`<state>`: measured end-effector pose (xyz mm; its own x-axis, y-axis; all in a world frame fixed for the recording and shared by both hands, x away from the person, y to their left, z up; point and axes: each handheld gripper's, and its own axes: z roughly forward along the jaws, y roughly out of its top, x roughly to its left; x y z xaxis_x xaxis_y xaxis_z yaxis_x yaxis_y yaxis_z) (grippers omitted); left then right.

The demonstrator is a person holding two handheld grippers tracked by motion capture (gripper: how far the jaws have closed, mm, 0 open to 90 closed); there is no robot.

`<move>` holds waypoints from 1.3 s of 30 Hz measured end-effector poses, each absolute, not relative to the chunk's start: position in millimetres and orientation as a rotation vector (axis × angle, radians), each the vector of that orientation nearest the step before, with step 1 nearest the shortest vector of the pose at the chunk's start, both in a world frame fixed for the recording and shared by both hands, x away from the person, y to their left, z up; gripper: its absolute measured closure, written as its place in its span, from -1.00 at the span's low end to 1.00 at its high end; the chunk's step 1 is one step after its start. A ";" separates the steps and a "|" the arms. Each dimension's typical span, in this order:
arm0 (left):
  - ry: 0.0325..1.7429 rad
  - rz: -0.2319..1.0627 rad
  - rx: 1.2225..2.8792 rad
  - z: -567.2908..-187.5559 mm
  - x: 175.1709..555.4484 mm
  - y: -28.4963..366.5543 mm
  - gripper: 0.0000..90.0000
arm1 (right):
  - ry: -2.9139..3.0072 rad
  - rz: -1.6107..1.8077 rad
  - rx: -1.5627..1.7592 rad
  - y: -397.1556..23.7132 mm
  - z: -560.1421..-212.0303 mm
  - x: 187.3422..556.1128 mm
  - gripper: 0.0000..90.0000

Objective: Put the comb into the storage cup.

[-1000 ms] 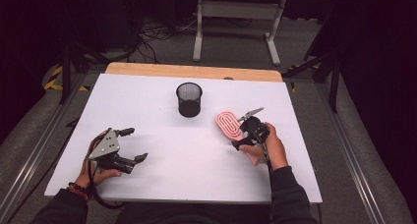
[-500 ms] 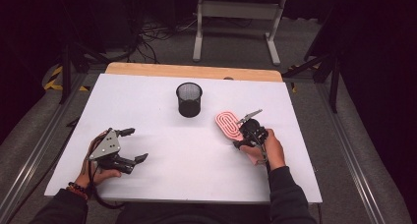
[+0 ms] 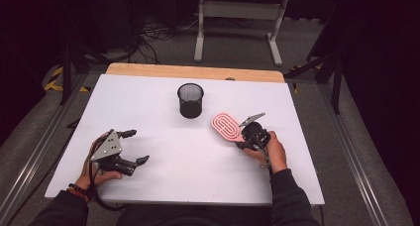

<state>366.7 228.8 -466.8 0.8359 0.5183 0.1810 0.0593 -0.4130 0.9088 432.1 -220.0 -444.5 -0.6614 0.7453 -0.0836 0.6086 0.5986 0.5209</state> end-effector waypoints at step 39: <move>0.593 0.508 1.943 -443.6 392.5 193.5 -0.80 | 2.104 1.222 0.832 -207.5 -421.1 389.3 0.55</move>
